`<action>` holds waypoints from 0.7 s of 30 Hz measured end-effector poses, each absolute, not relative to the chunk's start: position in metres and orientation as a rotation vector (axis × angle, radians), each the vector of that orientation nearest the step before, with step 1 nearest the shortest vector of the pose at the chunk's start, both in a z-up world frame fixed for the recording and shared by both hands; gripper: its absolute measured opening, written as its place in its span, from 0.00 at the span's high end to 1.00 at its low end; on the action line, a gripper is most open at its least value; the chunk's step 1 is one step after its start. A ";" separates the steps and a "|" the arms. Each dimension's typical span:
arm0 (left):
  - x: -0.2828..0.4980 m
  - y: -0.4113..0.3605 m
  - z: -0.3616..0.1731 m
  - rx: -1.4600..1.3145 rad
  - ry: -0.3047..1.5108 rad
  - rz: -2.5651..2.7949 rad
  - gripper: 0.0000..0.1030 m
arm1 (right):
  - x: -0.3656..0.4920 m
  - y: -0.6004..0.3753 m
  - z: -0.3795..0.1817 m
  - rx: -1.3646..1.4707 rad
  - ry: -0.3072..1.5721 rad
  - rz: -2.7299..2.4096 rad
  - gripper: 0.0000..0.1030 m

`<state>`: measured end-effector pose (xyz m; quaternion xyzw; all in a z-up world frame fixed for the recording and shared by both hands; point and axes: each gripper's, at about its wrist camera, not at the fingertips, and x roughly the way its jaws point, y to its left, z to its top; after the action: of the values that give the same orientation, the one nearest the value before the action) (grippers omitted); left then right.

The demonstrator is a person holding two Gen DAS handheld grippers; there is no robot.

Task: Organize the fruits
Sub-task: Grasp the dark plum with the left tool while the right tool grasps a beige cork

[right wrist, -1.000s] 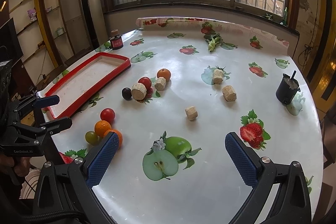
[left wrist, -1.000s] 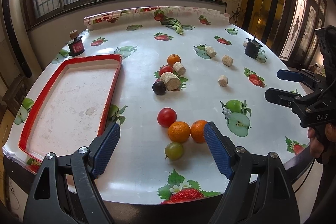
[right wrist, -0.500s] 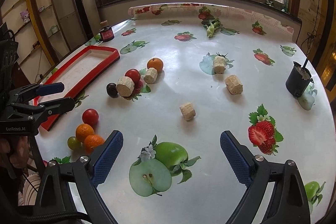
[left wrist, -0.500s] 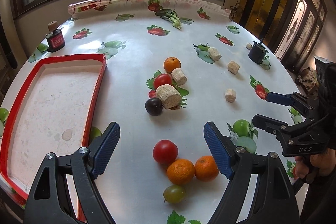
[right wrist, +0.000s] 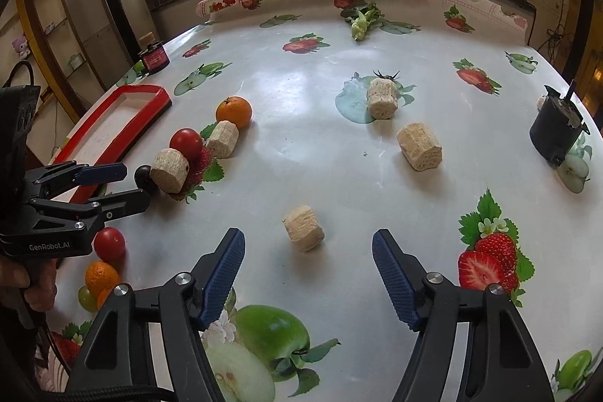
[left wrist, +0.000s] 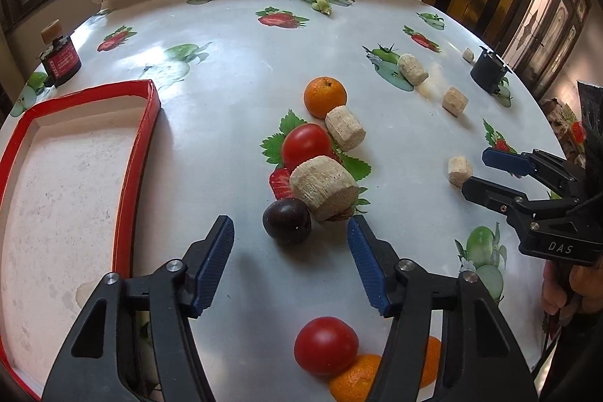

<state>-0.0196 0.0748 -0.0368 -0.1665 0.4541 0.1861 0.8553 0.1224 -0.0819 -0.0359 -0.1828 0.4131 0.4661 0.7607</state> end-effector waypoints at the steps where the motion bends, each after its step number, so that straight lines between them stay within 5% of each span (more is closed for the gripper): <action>1: -0.018 0.076 -0.039 -0.351 0.960 0.389 0.48 | 0.124 -0.079 -0.038 -0.405 0.901 1.010 0.32; 9: -0.014 0.079 -0.041 -0.339 0.953 0.361 0.76 | 0.127 -0.063 -0.050 -0.463 0.886 0.977 0.47; 13: -0.020 0.082 -0.037 -0.373 0.932 0.344 0.78 | 0.124 -0.064 -0.048 -0.455 0.892 0.994 0.76; 21: -0.037 0.077 -0.020 -0.378 0.878 0.346 0.79 | 0.109 -0.077 -0.035 -0.433 0.885 1.021 0.77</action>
<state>-0.0369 0.0766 -0.0197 -0.1810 0.4203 0.1658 0.8736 0.1088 -0.0772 -0.0345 -0.1987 0.4061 0.4687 0.7588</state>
